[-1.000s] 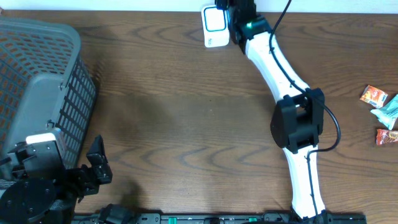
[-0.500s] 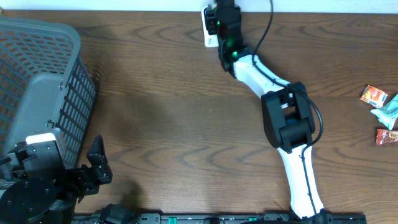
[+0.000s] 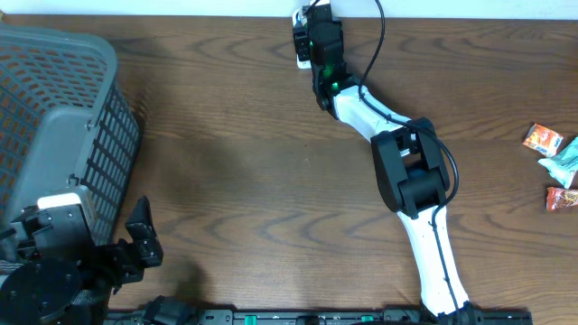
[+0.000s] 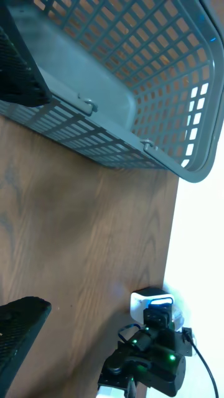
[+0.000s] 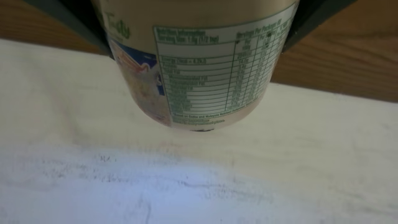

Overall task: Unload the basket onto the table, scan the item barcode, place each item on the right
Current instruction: 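Hold the jar's label against the scanner face with the right gripper, then carry the jar to the right table edge and set it down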

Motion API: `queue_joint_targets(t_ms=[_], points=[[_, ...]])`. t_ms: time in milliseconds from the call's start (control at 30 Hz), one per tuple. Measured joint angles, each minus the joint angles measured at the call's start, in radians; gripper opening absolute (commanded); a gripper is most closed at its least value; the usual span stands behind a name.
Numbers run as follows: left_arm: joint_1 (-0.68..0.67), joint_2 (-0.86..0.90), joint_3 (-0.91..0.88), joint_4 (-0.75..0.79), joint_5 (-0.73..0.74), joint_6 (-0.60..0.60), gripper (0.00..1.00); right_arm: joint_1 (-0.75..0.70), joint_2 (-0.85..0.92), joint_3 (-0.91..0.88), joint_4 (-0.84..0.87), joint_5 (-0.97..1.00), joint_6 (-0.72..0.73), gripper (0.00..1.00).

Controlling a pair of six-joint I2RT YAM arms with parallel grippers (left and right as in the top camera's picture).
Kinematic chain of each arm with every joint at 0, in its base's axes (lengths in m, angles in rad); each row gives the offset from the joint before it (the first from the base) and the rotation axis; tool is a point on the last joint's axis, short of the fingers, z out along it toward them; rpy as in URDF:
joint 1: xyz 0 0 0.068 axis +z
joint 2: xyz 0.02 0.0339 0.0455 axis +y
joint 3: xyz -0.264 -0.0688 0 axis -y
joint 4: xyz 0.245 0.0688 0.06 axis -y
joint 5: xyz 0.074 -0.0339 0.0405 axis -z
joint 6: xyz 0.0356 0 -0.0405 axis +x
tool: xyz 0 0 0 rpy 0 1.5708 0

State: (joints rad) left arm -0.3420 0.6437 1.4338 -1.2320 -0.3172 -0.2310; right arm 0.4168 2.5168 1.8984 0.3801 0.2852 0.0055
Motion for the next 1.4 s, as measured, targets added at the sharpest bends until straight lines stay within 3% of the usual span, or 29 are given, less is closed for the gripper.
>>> queue_joint_targets(t_ms=[200,367,600,733,900,1167,1267,1400], points=[[0.0,0.0,0.0,0.0,0.0,0.0,0.98,0.0,-0.006,0.0,-0.06,0.002,0.0,0.57],[0.0,0.0,0.0,0.0,0.0,0.0,0.98,0.0,-0.095,-0.008,-0.217,0.0,-0.003,0.56],[0.0,0.0,0.0,0.0,0.0,0.0,0.98,-0.042,-0.352,-0.007,-0.628,-0.008,0.031,0.56],[0.0,0.0,0.0,0.0,0.0,0.0,0.98,-0.14,-0.457,0.003,-0.84,-0.006,0.084,0.56],[0.0,0.0,0.0,0.0,0.0,0.0,0.98,-0.316,-0.449,0.008,-1.099,-0.002,0.159,0.56],[0.0,0.0,0.0,0.0,0.0,0.0,0.98,-0.565,-0.394,-0.002,-1.354,-0.063,0.234,0.53],[0.0,0.0,0.0,0.0,0.0,0.0,0.98,-0.64,-0.372,-0.003,-1.434,-0.086,0.248,0.59],[0.0,0.0,0.0,0.0,0.0,0.0,0.98,-0.715,-0.356,-0.008,-1.517,-0.103,0.252,0.57]])
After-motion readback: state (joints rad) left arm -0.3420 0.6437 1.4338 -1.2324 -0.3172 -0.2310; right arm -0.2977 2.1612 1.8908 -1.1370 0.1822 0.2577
